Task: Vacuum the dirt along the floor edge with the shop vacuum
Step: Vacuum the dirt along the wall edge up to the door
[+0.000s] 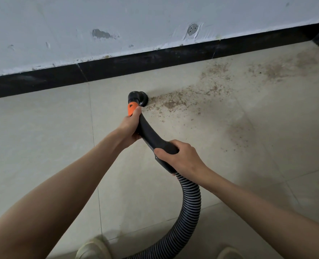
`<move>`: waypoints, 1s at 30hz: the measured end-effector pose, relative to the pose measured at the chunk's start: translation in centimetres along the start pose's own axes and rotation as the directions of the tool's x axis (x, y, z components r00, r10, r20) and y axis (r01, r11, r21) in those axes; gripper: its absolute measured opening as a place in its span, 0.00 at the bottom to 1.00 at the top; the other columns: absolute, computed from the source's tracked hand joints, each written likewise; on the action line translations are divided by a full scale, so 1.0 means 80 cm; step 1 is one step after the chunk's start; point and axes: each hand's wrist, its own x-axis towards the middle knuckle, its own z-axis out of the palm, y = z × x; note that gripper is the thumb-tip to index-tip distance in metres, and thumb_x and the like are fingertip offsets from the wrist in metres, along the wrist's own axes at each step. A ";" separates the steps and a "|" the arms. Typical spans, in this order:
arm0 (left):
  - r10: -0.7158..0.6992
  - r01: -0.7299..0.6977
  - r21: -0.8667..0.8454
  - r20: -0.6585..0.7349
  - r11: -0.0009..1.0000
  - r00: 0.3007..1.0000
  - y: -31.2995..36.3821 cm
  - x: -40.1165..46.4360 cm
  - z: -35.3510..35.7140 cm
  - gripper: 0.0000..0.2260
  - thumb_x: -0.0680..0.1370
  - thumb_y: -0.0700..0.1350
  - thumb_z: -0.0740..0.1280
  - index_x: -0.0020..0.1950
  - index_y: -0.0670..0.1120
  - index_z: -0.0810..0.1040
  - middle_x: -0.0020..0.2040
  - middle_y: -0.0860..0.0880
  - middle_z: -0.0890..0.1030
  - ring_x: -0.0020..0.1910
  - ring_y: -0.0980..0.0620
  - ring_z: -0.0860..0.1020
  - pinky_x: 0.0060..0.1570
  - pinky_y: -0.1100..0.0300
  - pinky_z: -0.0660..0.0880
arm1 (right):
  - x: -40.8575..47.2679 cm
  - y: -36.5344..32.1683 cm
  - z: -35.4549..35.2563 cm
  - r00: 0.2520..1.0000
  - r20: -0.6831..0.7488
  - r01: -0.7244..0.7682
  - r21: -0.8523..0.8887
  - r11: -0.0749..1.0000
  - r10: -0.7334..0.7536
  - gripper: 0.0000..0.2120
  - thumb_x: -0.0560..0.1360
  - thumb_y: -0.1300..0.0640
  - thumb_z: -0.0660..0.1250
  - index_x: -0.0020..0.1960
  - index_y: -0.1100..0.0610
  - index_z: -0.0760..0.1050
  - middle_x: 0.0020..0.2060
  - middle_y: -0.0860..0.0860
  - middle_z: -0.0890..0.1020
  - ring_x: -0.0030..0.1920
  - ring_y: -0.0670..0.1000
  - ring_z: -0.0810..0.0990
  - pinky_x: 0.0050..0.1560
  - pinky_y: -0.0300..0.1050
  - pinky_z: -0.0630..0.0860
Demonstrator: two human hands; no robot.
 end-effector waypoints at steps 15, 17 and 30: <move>-0.017 0.029 0.164 -0.073 0.986 0.997 0.009 0.032 0.093 0.17 0.81 0.56 0.55 0.58 0.42 0.65 0.47 0.45 0.73 0.50 0.45 0.75 0.49 0.50 0.75 | 0.018 0.039 -0.042 0.988 -0.141 -0.054 0.016 0.998 0.055 0.12 0.71 0.43 0.69 0.46 0.51 0.76 0.39 0.47 0.82 0.42 0.48 0.81 0.44 0.46 0.78; -0.007 0.021 0.195 -0.073 0.980 0.997 0.008 0.037 0.108 0.18 0.81 0.56 0.55 0.58 0.42 0.65 0.50 0.44 0.73 0.53 0.44 0.75 0.52 0.48 0.76 | 0.020 0.045 -0.051 0.984 -0.164 -0.070 0.011 0.998 0.070 0.11 0.70 0.43 0.68 0.44 0.50 0.76 0.38 0.46 0.81 0.42 0.47 0.80 0.45 0.47 0.78; 0.053 -0.065 0.379 0.042 0.923 0.998 0.017 0.069 0.211 0.20 0.80 0.59 0.54 0.56 0.41 0.67 0.46 0.45 0.73 0.54 0.43 0.76 0.58 0.47 0.76 | 0.044 0.080 -0.103 0.920 -0.357 -0.125 0.122 0.985 0.161 0.11 0.69 0.43 0.69 0.41 0.50 0.75 0.36 0.47 0.81 0.40 0.48 0.81 0.44 0.50 0.80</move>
